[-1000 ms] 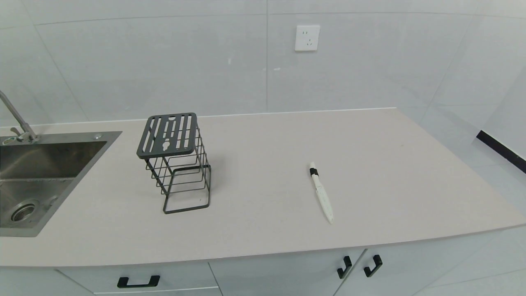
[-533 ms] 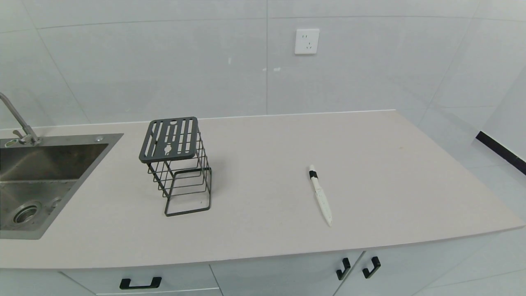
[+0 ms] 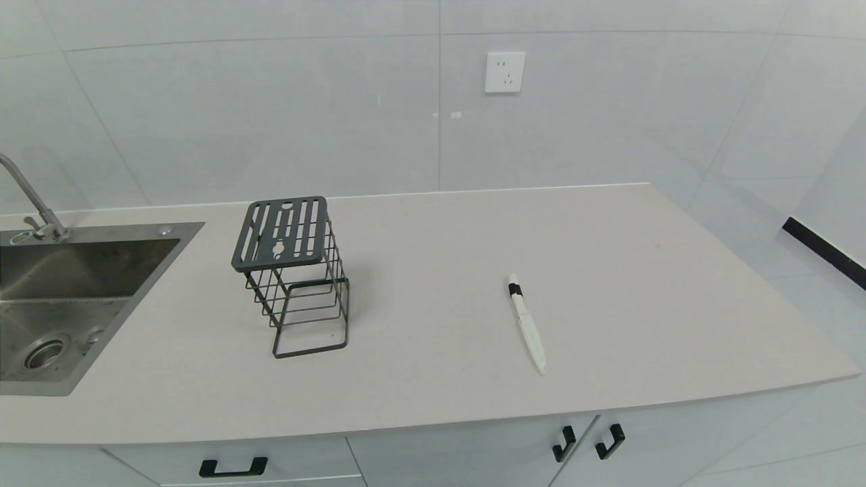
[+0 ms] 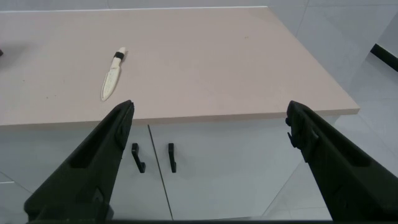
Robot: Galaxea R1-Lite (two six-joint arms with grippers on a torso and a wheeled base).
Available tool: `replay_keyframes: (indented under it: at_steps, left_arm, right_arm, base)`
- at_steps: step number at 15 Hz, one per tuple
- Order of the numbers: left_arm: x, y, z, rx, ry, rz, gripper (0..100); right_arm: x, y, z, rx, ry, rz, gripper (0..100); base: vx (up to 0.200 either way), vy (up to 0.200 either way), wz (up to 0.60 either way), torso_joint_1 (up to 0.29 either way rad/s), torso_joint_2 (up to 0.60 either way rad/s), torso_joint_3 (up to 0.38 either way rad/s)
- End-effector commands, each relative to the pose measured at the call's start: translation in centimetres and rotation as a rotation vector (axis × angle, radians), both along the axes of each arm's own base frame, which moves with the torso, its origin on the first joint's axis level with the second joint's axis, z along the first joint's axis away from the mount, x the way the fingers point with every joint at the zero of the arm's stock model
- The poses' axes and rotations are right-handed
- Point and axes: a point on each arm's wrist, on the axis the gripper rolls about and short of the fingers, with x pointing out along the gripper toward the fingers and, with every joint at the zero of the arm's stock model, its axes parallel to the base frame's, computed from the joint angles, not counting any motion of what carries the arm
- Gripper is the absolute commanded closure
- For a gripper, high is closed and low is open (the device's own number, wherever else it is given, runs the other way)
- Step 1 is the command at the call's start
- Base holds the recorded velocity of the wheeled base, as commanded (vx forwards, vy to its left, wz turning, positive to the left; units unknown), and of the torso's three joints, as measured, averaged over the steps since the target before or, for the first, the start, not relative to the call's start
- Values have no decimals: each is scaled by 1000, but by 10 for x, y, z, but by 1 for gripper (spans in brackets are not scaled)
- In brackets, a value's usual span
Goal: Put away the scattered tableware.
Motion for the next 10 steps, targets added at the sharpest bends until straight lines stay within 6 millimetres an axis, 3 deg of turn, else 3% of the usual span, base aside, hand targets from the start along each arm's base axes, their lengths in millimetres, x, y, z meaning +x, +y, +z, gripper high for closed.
replay_keyframes:
  at_steps: [1, 5, 10]
  left_arm:
    - [0, 0, 0, 0, 1, 0, 0]
    - [0, 0, 0, 0, 1, 0, 0]
    - [0, 0, 0, 2, 1, 0, 0]
  right_arm:
    - [0, 0, 0, 0, 1, 1, 0]
    - [0, 0, 0, 0, 1, 0, 0]
    - [0, 0, 0, 0, 1, 0, 0]
  base:
    - [0, 0, 0, 0, 0, 0]
    - [0, 0, 0, 61, -2, 65]
    - [0, 0, 0, 276, -22, 247]
